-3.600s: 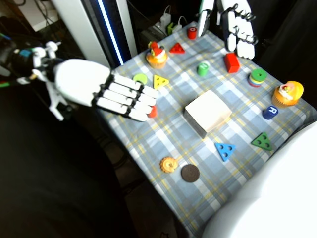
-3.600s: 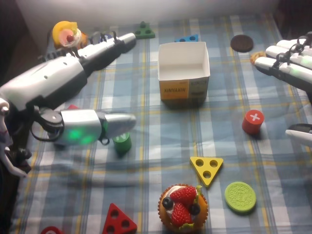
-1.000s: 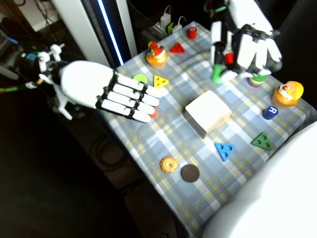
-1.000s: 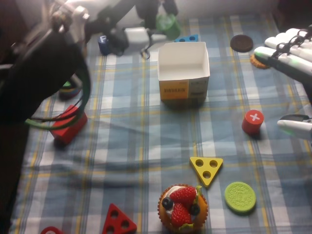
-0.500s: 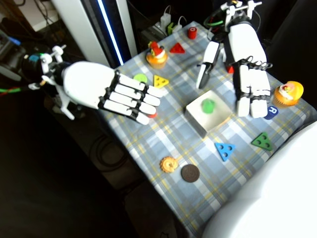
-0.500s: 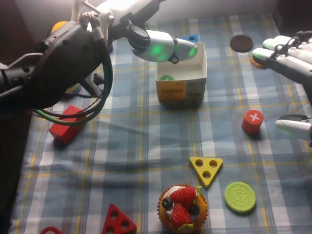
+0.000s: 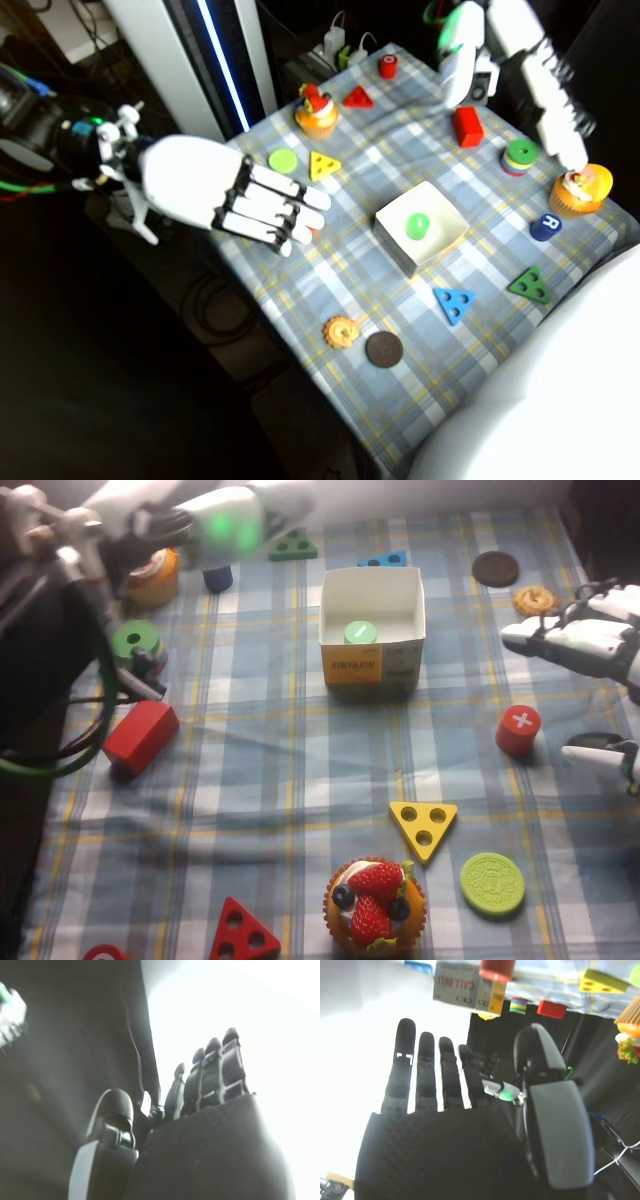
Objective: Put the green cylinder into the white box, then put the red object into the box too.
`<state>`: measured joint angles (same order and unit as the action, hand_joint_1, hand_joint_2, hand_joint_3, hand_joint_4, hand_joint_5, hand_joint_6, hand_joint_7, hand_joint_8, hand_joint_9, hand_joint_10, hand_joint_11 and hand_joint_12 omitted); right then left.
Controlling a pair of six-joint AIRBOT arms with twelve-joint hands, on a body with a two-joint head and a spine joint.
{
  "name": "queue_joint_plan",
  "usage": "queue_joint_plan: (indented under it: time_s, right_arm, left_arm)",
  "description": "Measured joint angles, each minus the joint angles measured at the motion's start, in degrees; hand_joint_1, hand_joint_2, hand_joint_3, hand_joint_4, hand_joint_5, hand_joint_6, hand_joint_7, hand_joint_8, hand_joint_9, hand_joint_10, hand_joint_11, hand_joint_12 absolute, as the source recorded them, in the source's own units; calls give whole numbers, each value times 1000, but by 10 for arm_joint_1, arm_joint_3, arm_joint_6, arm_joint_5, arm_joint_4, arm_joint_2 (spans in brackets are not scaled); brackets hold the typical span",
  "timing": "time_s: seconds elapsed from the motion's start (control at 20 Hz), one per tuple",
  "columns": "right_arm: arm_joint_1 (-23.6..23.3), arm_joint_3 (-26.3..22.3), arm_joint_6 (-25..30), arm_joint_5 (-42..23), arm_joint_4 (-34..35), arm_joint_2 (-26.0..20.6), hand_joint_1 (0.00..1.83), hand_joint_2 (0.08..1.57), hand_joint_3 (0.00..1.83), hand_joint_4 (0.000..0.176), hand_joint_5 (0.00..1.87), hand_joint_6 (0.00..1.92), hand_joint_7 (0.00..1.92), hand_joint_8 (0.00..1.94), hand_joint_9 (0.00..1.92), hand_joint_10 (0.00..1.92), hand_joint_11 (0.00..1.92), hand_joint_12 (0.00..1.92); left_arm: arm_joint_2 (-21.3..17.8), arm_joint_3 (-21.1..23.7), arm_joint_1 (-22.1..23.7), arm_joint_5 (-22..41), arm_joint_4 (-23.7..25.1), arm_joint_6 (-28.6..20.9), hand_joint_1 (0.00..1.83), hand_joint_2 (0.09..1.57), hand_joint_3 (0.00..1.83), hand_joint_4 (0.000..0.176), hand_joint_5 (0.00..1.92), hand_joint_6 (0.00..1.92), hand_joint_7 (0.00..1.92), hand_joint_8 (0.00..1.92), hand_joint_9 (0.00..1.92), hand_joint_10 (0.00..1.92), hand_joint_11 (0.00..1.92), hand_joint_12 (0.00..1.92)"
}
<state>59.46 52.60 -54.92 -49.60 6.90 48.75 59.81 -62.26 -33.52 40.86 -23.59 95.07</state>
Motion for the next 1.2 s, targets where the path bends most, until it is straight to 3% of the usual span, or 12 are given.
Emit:
queue_joint_plan:
  time_s: [0.1,0.15,0.2,0.4,0.45,0.55,0.75,0.8,0.85,0.9,0.95,1.2]
  right_arm:
    - [-8,9,1,12,-3,14,772,1237,0,0,236,51,289,17,0,732,0,1234]
    - [-12,12,1,17,-4,19,772,1237,0,0,236,51,289,17,0,732,0,1234]
    - [-16,17,1,25,-4,28,803,1230,0,0,248,51,294,15,0,760,0,1320]
    - [-22,28,2,49,-5,42,804,1237,1,0,262,56,308,16,0,773,0,1283]
    - [-22,32,2,53,-5,45,786,1246,2,0,279,60,319,16,0,810,0,1331]
    - [-22,35,2,61,-3,48,775,1252,3,0,285,62,319,13,0,783,0,1293]
    - [-22,41,3,76,-5,58,779,1257,2,0,389,111,435,49,12,839,0,1213]
    - [-22,42,3,78,-5,59,886,1247,0,0,516,184,568,116,89,981,0,1367]
    - [-26,45,2,84,-5,62,1097,1246,0,0,667,1116,747,1092,304,1184,0,1710]
    - [-29,48,3,85,-3,65,1135,1249,0,5,703,1302,767,1332,402,1269,3,1835]
    - [-34,48,3,83,-3,66,1177,1264,2,0,686,1254,766,1569,428,1749,76,1918]
    - [-76,39,3,76,-46,57,1162,1256,0,0,702,1278,767,1511,431,1695,203,1921]
  left_arm:
    - [-19,16,-26,19,14,-33,543,1384,0,41,110,27,92,16,0,0,17,10]
    - [-25,22,-31,25,19,-34,543,1384,0,41,110,27,92,16,0,0,17,10]
    - [-30,30,-38,32,27,-35,577,1366,7,23,165,15,131,5,39,5,5,259]
    - [-38,49,-58,49,38,-35,564,1372,4,22,173,5,141,0,65,11,0,358]
    - [-42,51,-61,52,37,-36,493,1377,1,41,157,0,121,0,43,2,0,210]
    - [-47,53,-64,59,35,-36,489,1378,1,43,155,0,119,0,38,1,0,131]
    - [-51,59,-75,65,42,-36,516,1389,3,28,149,0,121,1,45,3,0,80]
    - [-51,60,-76,64,38,-36,529,1384,0,40,147,0,119,0,48,4,0,71]
    - [-51,60,-76,63,38,-36,505,1386,0,54,137,0,108,0,39,1,0,29]
    - [-51,60,-76,64,36,-36,512,1386,0,52,141,2,111,1,41,2,0,25]
    - [-52,62,-78,68,37,-36,564,1385,0,27,159,4,127,2,57,7,0,76]
    - [-62,71,-98,81,28,-36,512,1403,2,31,158,1,114,1,33,1,0,1]
